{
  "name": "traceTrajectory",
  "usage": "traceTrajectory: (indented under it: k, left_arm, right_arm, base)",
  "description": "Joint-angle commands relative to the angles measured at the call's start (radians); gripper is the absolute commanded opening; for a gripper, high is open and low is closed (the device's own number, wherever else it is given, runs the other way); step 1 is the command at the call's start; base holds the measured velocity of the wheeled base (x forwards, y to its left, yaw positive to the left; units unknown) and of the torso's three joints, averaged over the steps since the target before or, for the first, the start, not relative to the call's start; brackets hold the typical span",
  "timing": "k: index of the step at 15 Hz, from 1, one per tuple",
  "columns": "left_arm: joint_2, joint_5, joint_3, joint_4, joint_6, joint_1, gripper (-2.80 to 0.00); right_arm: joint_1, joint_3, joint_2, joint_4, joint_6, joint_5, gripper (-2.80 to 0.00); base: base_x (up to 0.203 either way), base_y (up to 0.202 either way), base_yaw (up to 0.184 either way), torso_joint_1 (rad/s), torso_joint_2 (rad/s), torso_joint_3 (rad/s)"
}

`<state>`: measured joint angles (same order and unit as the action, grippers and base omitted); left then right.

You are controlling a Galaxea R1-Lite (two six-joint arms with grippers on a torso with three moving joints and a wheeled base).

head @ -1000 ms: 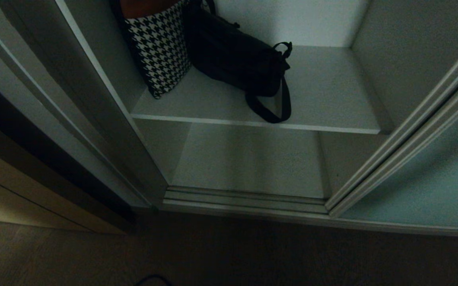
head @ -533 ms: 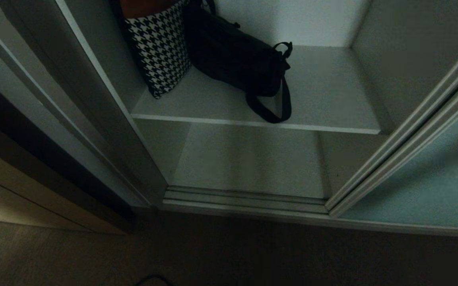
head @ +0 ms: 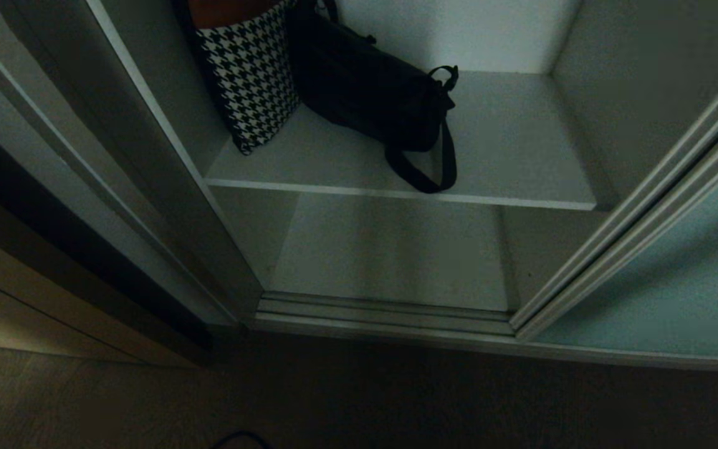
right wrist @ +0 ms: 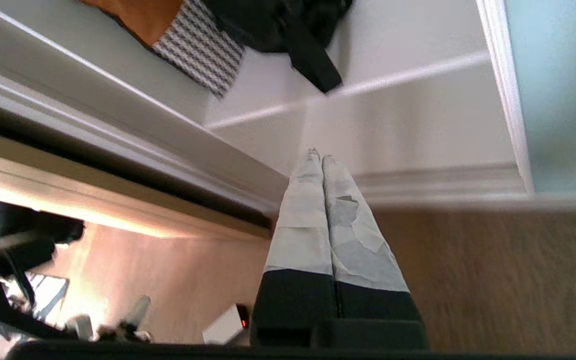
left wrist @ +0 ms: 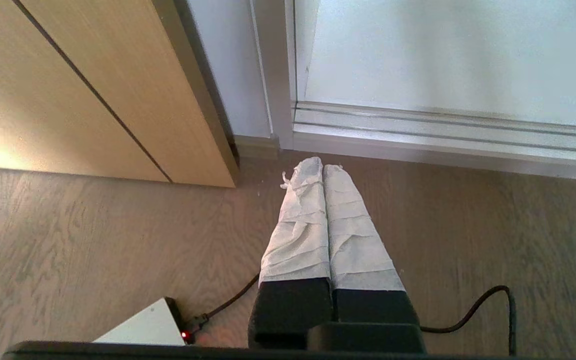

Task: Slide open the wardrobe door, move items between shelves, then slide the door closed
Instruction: Close the door

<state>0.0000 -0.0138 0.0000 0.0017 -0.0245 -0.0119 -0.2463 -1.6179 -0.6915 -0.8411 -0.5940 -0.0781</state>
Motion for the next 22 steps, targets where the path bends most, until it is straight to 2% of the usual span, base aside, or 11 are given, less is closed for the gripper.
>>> traceTrajectory:
  k: [1,3,6,11,14,19,22]
  left_arm:
    - [0.000,0.000,0.000,-0.002,0.000,0.000,-2.80]
    - [0.001,0.000,0.000,0.000,0.000,0.000,-2.80]
    - [0.000,0.000,0.000,0.000,0.000,0.000,-2.80]
    - [0.000,0.000,0.000,0.000,0.000,0.000,-2.80]
    - [0.002,0.000,0.000,0.000,0.000,0.000,-2.80]
    - [0.001,0.000,0.000,0.000,0.000,0.000,-2.80]
    - [0.002,0.000,0.000,0.000,0.000,0.000,-2.80]
  right_arm:
    - [-0.014,-0.007,-0.043,0.008,-0.004,0.007,-2.80]
    - [0.004,-0.031,-0.059,0.021,-0.006,0.012,-2.80]
    - [0.075,-0.059,-0.090,0.021,-0.018,0.016,-2.80]
    - [0.252,-0.085,-0.190,0.042,-0.088,-0.007,-2.80]
    - [0.313,-0.101,-0.219,0.048,-0.086,-0.064,-2.80]
    - [0.448,-0.101,-0.301,0.096,-0.087,-0.220,-2.80]
    - [0.501,-0.078,-0.331,0.177,-0.092,-0.236,-2.80]
  base:
    - [0.000,0.000,0.000,0.000,0.00,0.000]
    - [0.000,0.000,0.000,0.000,0.00,0.000]
    - [0.000,0.000,0.000,0.000,0.00,0.000]
    - [0.000,0.000,0.000,0.000,0.00,0.000]
    - [0.000,0.000,0.000,0.000,0.00,0.000]
    - [0.000,0.000,0.000,0.000,0.00,0.000]
    - [0.000,0.000,0.000,0.000,0.00,0.000]
